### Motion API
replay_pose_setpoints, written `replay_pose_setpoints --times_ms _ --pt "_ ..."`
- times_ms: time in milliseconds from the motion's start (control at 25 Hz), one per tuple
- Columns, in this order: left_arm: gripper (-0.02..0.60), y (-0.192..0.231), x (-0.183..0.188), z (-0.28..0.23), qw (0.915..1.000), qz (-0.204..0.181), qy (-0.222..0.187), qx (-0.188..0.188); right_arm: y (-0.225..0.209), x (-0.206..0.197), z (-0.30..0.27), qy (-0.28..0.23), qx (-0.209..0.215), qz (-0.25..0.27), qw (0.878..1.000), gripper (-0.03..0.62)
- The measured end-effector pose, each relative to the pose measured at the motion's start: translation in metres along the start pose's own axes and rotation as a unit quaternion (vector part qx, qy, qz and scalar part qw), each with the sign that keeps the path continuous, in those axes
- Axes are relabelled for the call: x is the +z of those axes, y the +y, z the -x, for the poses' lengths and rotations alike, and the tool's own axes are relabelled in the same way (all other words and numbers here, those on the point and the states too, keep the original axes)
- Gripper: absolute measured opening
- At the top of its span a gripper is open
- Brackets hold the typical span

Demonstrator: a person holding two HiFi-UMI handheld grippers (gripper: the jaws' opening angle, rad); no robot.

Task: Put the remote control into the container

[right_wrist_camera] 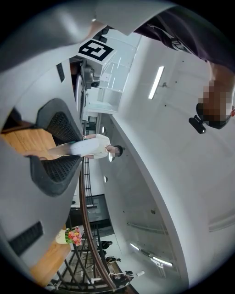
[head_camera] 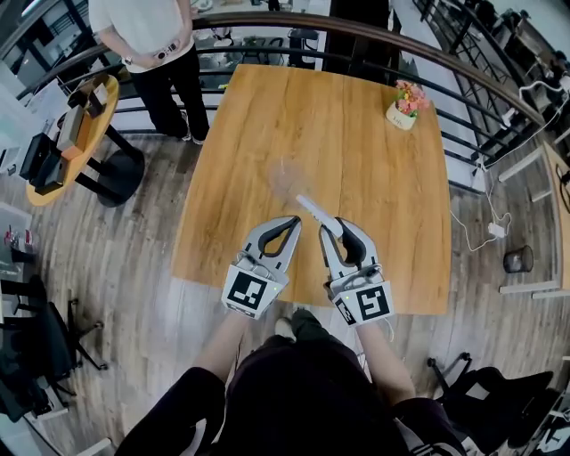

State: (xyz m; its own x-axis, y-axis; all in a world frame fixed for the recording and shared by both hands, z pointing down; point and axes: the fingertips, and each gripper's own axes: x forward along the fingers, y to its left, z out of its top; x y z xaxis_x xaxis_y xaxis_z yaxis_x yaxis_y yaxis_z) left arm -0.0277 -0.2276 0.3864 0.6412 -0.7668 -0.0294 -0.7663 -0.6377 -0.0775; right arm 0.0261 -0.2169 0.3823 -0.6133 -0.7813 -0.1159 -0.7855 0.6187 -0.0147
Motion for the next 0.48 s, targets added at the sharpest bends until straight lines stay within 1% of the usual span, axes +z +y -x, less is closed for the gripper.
replay_pose_setpoints --times_ms 160,280,320,440,480 --pt "0.012 0.019 -0.007 -0.021 0.9999 0.0 0.003 0.01 -0.016 -0.005 -0.019 -0.002 0.005 -0.013 1.0 0.117" --pt "0.012 0.028 -0.016 -0.029 0.9991 0.0 0.042 0.008 -0.029 -0.009 -0.032 0.0 0.002 -0.02 1.0 0.117" --pt "0.012 0.031 -0.017 -0.031 0.999 0.001 0.044 0.008 -0.033 -0.01 -0.036 0.0 0.0 -0.023 1.0 0.117" --pt "0.012 0.042 -0.015 -0.04 0.9999 0.005 0.014 0.008 -0.039 -0.013 -0.047 0.003 -0.006 -0.024 1.0 0.117" --pt "0.012 0.045 -0.015 -0.041 0.9999 0.005 0.01 0.005 -0.04 -0.015 -0.051 0.005 -0.008 -0.023 1.0 0.117"
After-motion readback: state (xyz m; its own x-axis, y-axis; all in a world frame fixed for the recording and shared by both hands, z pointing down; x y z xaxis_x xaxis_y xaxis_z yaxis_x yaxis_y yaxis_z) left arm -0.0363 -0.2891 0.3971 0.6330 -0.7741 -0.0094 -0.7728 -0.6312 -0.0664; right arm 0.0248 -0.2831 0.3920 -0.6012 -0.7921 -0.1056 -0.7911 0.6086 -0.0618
